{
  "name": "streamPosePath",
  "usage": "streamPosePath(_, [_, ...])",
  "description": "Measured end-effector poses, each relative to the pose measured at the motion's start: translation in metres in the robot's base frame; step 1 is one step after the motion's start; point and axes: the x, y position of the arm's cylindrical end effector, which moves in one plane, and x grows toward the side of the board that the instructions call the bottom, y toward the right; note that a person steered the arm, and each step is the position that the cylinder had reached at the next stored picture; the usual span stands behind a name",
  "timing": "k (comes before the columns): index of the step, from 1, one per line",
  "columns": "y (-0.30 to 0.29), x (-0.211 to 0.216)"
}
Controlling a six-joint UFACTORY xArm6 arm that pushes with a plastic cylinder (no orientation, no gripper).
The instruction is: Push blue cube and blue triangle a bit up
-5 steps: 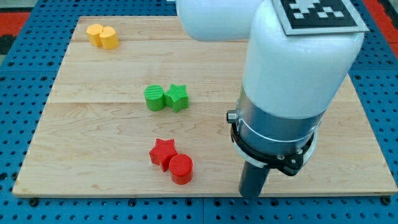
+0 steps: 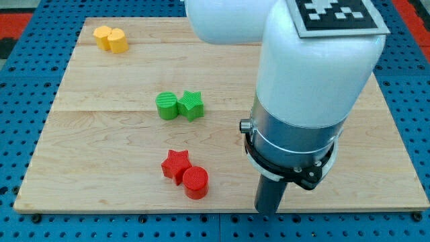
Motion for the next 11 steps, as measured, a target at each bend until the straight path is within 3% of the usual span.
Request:
streamPosePath(6, [-0.007,-0.010])
streamPosePath(8, [0.002,-0.091])
streamPosePath(10, [0.063,-0.148])
streamPosePath(11, [0.053,-0.171])
